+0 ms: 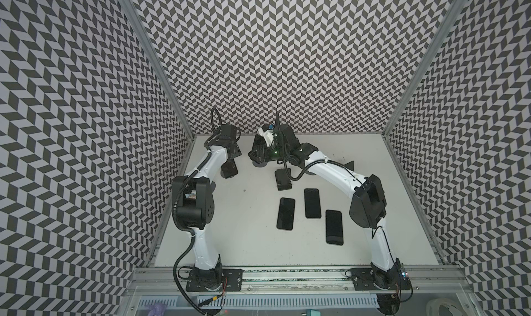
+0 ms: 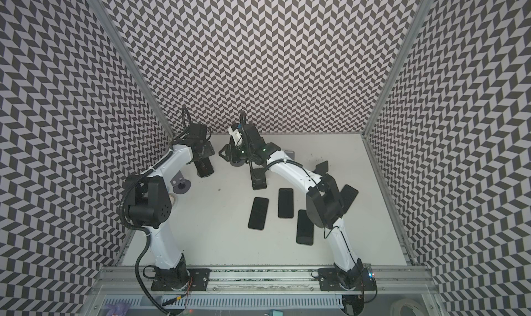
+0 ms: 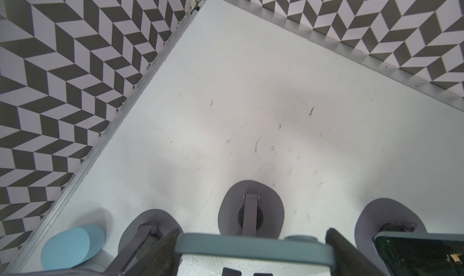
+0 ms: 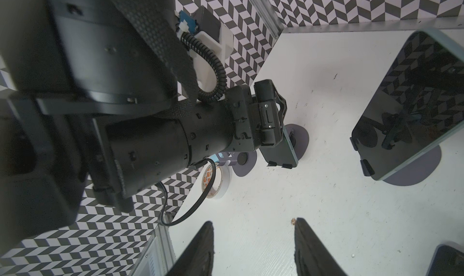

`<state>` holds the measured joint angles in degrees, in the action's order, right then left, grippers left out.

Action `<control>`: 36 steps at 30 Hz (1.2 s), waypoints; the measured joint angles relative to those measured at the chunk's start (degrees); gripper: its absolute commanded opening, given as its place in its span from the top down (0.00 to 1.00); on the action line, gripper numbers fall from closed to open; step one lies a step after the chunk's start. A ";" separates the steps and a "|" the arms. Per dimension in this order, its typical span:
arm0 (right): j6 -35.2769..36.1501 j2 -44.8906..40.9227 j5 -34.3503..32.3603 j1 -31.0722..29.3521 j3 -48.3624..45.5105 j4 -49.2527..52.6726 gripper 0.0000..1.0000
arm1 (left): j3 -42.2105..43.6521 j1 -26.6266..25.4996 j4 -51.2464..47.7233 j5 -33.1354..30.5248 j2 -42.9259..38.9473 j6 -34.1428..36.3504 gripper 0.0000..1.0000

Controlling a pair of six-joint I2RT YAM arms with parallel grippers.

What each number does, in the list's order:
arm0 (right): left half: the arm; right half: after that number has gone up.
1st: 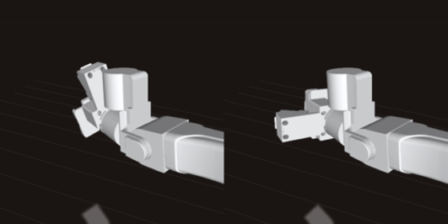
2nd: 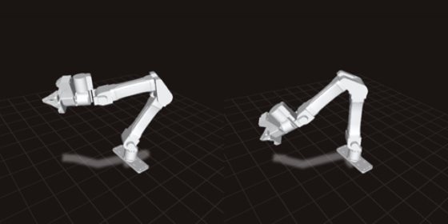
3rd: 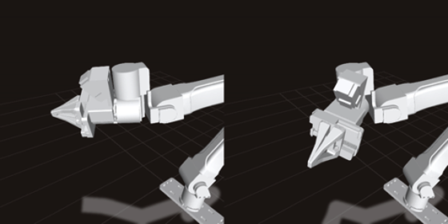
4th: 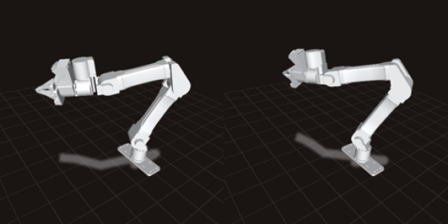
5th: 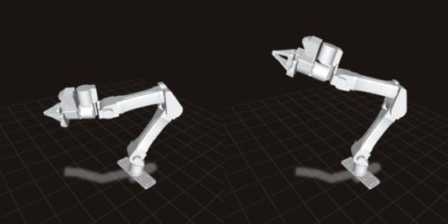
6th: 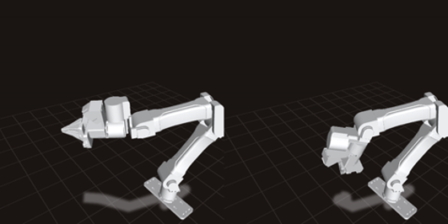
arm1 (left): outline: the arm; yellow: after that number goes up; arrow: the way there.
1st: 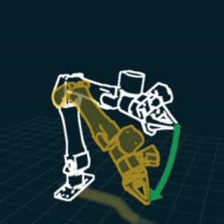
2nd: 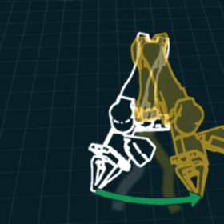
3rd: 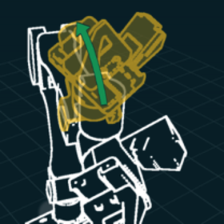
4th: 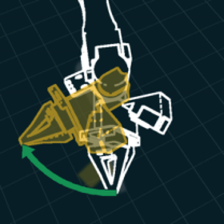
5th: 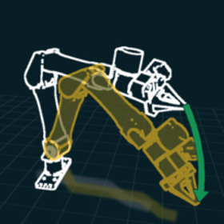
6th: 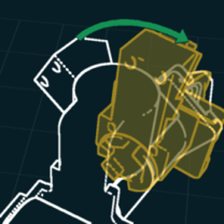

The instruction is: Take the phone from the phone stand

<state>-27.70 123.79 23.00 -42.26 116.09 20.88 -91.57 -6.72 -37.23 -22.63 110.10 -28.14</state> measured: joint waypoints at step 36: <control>0.00 0.00 -0.02 -0.11 0.00 0.07 0.49 | 2.43 0.74 2.60 0.90 0.04 0.20 0.26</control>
<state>-27.70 123.79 22.98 -42.37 116.09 20.95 -89.14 -5.98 -34.63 -21.74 110.15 -27.94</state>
